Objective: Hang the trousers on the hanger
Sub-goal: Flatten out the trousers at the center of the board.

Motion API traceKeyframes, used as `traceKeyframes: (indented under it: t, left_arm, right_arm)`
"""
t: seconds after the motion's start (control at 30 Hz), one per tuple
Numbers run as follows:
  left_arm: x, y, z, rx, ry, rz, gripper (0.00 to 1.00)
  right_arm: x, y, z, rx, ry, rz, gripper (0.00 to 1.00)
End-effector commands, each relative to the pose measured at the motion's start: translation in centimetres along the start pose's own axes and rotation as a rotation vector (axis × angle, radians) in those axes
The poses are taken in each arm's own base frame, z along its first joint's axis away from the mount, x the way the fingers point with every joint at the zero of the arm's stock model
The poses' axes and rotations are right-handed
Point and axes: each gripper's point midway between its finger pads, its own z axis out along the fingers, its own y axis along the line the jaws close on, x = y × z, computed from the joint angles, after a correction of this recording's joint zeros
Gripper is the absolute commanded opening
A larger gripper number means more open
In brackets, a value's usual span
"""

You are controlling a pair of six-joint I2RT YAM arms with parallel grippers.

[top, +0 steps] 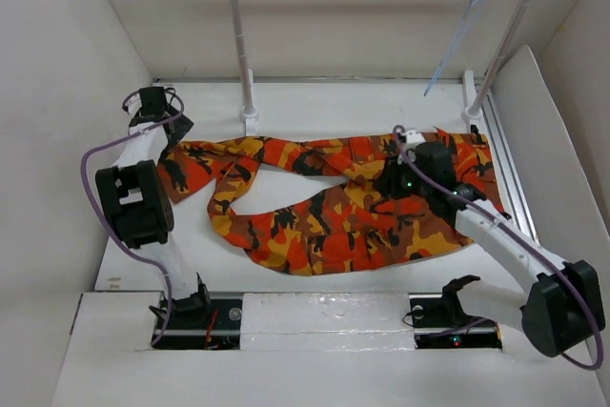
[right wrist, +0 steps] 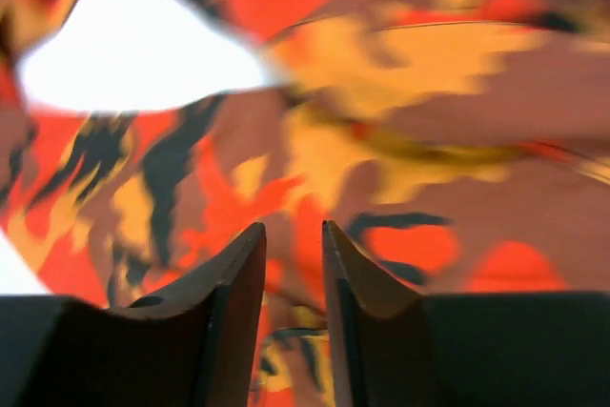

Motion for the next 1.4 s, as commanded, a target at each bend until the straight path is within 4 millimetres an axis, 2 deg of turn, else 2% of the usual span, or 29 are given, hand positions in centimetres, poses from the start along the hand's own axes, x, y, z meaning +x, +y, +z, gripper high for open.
traceKeyframes:
  t: [0.0,0.1,0.13,0.23,0.3,0.43,0.5,0.53,0.57,0.6,0.63,0.67,0.73,0.8,0.87,1.07,1.1,1.13,1.17,1.2,1.27,1.37]
  left_arm:
    - [1.5,-2.3,0.7,0.049,0.073,-0.011,0.71]
    - [2.2,-3.3,1.6,0.100,0.105,-0.028,0.70]
    - [2.5,-3.8,1.7,0.124,0.123,-0.035,0.69]
    - [3.6,-3.7,2.6,0.109,0.146,-0.028,0.65]
    - [4.0,-3.9,3.1,0.102,0.152,-0.012,0.59]
    - [4.3,-4.5,3.7,0.102,0.155,0.000,0.52]
    - [4.2,-4.7,4.3,0.101,0.156,-0.002,0.35]
    - [3.8,-5.5,4.5,0.118,0.155,-0.002,0.02]
    - [3.8,-5.5,4.5,0.119,0.155,-0.002,0.02]
    - [3.8,-6.3,4.1,0.139,0.154,0.009,0.00]
    - [2.8,-7.2,3.6,0.163,0.136,0.010,0.00]
    - [0.9,-8.8,2.2,0.216,0.100,0.016,0.00]
    - [0.3,-9.2,1.5,0.233,0.088,0.016,0.00]
    - [-1.4,-10.8,-0.8,0.302,0.051,0.012,0.00]
    - [-2.6,-11.5,-2.8,0.339,0.022,0.007,0.00]
    - [-3.2,-9.9,-4.2,0.281,-0.017,0.038,0.00]
    - [-3.2,-9.8,-4.2,0.277,-0.017,0.052,0.04]
    - [-2.9,-9.7,-3.8,0.271,-0.001,0.062,0.13]
    - [-2.1,-8.9,-2.2,0.232,0.040,0.064,0.40]
    - [-1.8,-8.6,-2.0,0.196,0.073,0.071,0.53]
    - [-1.0,-7.4,0.0,0.144,0.111,0.079,0.59]
    - [-0.1,-6.8,1.1,0.131,0.117,0.081,0.60]
  right_arm:
    - [2.1,4.9,0.6,-0.108,0.037,-0.114,0.37]
    - [3.9,7.2,0.9,-0.141,0.068,-0.150,0.38]
    - [5.2,8.4,0.9,-0.170,0.095,-0.171,0.38]
    - [7.0,10.1,1.3,-0.199,0.137,-0.186,0.38]
    - [7.8,10.7,1.6,-0.192,0.157,-0.199,0.38]
    - [7.2,11.2,1.6,-0.190,0.151,-0.216,0.38]
    - [6.3,11.5,1.5,-0.188,0.138,-0.231,0.38]
    - [5.4,11.4,1.5,-0.163,0.127,-0.253,0.38]
    - [5.4,11.4,1.5,-0.163,0.127,-0.254,0.38]
    - [5.3,11.3,1.4,-0.156,0.127,-0.257,0.38]
    - [5.2,11.2,1.4,-0.152,0.130,-0.265,0.38]
    - [4.4,11.4,1.1,-0.150,0.112,-0.269,0.38]
    - [3.8,11.4,1.1,-0.149,0.100,-0.265,0.38]
    - [3.2,11.2,0.9,-0.149,0.088,-0.270,0.38]
    - [2.3,10.7,0.9,-0.139,0.070,-0.265,0.39]
    - [0.8,9.9,0.7,-0.132,0.055,-0.279,0.39]
    - [0.6,9.5,0.8,-0.126,0.049,-0.277,0.39]
    - [0.8,9.7,0.8,-0.135,0.055,-0.278,0.39]
    - [0.7,9.4,0.8,-0.134,0.060,-0.274,0.39]
    - [0.9,9.4,0.8,-0.136,0.071,-0.279,0.39]
    - [1.0,9.4,0.7,-0.136,0.078,-0.284,0.39]
    - [1.2,8.9,0.4,-0.130,0.077,-0.279,0.39]
